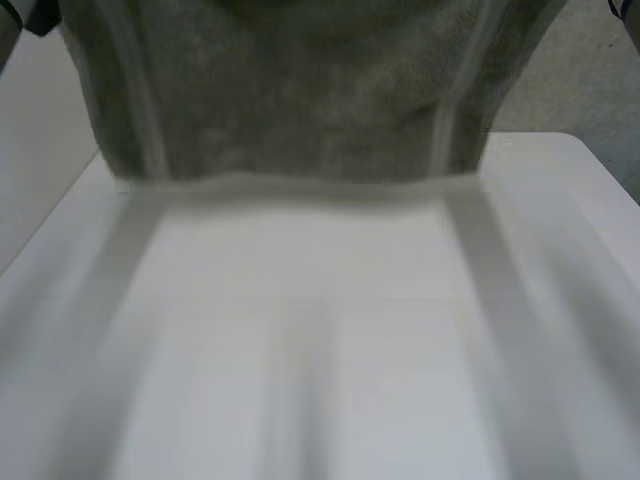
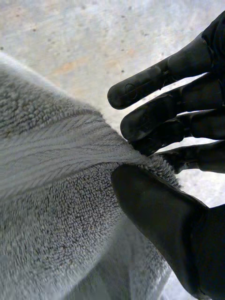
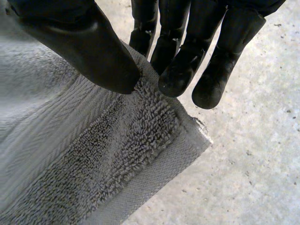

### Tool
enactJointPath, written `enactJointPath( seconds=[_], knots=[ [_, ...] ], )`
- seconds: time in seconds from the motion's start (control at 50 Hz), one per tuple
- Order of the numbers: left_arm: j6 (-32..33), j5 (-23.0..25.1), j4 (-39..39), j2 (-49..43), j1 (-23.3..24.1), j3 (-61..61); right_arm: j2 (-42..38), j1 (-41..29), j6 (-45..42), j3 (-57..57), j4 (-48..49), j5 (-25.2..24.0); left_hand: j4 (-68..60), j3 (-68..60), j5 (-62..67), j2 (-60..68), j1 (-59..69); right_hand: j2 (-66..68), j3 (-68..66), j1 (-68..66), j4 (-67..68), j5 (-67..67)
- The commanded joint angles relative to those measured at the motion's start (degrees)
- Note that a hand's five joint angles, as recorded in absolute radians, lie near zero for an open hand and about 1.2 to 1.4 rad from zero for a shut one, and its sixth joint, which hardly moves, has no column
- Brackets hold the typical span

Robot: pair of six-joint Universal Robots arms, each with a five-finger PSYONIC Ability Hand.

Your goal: Fold the towel.

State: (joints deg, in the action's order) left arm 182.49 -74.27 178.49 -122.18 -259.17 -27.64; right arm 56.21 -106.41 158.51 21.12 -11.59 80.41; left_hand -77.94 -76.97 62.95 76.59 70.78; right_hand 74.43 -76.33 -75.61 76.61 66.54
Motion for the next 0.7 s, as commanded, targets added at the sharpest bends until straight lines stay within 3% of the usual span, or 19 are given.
enactJointPath(
  seconds=[0.02,0.2,0.24,0.42,0.52,0.62,0.7],
  knots=[
    [-1.17,0.53,5.02,2.64,-0.99,-17.84,1.71,0.07,-0.92,14.35,1.13,-5.08,-2.06,-3.03,7.05,3.41,9.22,5.57,-3.67,-4.39,3.39,3.46],
    [0.68,0.89,11.09,2.47,-2.13,-40.56,2.24,3.41,-3.03,31.7,4.03,-8.87,-2.06,-3.03,7.05,3.41,9.22,5.57,-3.67,-4.39,3.39,3.46],
    [3.73,2.11,14.94,2.38,-2.39,-48.26,2.32,3.85,-3.99,38.87,6.04,-11.58,-2.06,-3.03,7.05,3.41,9.22,5.57,-3.67,-4.39,3.39,3.46],
    [11.13,4.84,16.81,6.07,-5.82,-60.6,7.07,5.96,-8.39,54.73,8.07,-16.96,-2.06,-3.03,7.05,3.41,9.22,5.57,-3.67,-4.39,3.39,3.46],
    [11.31,6.34,16.63,13.89,-6.26,-66.75,14.36,9.73,-8.04,58.24,7.28,-17.57,-2.06,-3.03,7.05,3.41,9.22,5.57,-3.67,-4.39,3.39,3.46],
    [11.31,8.44,16.72,28.1,-8.89,-74.47,27.43,16.22,-7.78,58.33,2.29,-18.97,-2.06,-3.03,7.05,3.41,9.22,5.57,-3.67,-4.39,3.39,3.46],
    [11.13,10.2,17.16,32.7,-10.48,-76.15,29.48,18.61,-7.25,57.36,0.16,-22.32,-2.06,-3.03,7.05,3.41,9.22,5.57,-3.67,-4.39,3.39,3.46]
  ],
)
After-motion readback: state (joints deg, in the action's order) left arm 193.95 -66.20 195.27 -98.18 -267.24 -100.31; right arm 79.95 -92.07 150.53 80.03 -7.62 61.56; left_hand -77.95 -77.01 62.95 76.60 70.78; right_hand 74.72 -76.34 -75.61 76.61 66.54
